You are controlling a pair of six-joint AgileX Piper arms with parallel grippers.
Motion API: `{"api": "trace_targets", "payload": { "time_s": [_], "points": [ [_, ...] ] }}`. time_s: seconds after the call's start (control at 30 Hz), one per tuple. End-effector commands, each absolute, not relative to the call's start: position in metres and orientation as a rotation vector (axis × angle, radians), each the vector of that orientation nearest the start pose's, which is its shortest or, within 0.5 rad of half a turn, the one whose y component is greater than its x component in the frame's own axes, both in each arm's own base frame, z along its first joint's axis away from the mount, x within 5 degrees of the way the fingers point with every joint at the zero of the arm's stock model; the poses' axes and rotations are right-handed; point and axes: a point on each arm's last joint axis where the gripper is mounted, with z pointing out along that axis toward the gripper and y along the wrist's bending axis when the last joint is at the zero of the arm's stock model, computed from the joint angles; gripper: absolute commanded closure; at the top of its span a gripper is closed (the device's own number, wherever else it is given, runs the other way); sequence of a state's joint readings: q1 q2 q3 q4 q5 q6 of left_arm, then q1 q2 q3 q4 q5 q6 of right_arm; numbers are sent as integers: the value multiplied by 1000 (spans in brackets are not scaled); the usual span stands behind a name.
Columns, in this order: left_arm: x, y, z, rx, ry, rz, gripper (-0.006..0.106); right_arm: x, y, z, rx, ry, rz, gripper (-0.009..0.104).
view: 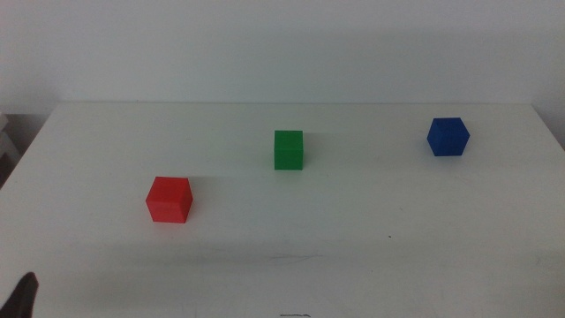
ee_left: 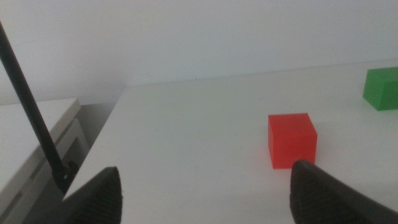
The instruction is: Stack red cubes first, then green, then blue cubes in a specific spot.
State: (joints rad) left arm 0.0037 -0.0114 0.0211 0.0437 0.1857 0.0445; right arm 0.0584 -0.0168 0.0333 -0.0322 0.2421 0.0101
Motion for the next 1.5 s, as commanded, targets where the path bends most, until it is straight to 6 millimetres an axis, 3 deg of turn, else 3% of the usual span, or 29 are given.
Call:
{"api": "trace_targets", "payload": {
  "time_s": [0.0, 0.17, 0.3, 0.5, 0.7, 1.13, 1.27, 1.47],
  "points": [
    [57, 1, 219, 48, 1575, 59, 10, 54, 2, 196, -73, 1631, 5, 3],
    [72, 1, 272, 37, 1670, 45, 10, 54, 2, 196, -73, 1631, 5, 3],
    [91, -1, 315, 11, 1840, -2, 10, 54, 2, 196, -73, 1631, 5, 3],
    [114, -1, 354, 19, 2148, -12, 10, 54, 2, 196, -73, 1631, 5, 3],
    [135, -2, 358, 23, 2367, -17, 10, 54, 2, 196, -73, 1631, 5, 3],
    [175, -3, 347, -45, 2391, -60, 10, 54, 2, 196, -73, 1631, 5, 3],
    [198, -5, 344, -72, 2477, -86, 10, 54, 2, 196, -73, 1631, 5, 3],
    [246, -25, 338, -94, 2555, -101, 10, 54, 2, 196, -73, 1631, 5, 3]
  ]
}}
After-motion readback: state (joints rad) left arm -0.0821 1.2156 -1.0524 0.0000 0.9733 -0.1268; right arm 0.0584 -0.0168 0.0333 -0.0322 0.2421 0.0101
